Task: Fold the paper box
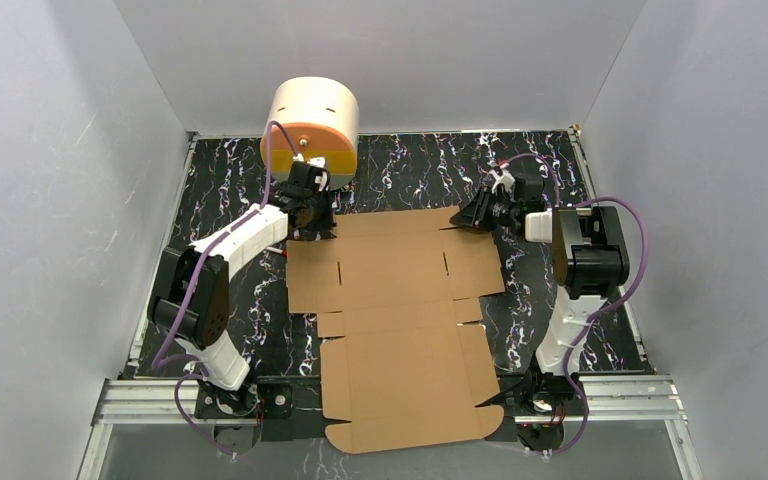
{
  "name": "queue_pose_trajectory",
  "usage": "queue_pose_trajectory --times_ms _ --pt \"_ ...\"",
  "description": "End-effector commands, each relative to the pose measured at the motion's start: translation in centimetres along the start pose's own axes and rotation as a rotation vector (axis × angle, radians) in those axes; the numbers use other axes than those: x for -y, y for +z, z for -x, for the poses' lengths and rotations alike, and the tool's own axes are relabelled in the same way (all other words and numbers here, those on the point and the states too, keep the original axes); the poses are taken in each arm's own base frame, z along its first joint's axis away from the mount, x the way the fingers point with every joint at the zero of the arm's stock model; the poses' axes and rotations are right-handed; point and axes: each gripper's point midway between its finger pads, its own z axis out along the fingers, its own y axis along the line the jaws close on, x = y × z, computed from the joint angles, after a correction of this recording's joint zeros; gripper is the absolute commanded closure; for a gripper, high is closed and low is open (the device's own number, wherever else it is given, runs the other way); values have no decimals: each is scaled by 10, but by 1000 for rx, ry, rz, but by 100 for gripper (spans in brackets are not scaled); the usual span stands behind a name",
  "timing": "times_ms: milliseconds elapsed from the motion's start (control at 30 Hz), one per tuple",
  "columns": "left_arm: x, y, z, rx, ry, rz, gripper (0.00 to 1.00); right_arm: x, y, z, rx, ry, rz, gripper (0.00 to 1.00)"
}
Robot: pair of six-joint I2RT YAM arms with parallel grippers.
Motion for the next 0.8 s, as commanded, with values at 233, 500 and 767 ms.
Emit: queue_pose_trajectory --times_ms 233,500,767 --pt "13 5 15 -2 -44 -21 100 -20 -8 26 1 -195 -230 82" --pt "25 11 13 -42 -92 -63 100 -25 2 24 -57 -343 -459 82" --pt "27 25 9 -87 -114 -24 100 -32 17 28 -119 -470 -658 79"
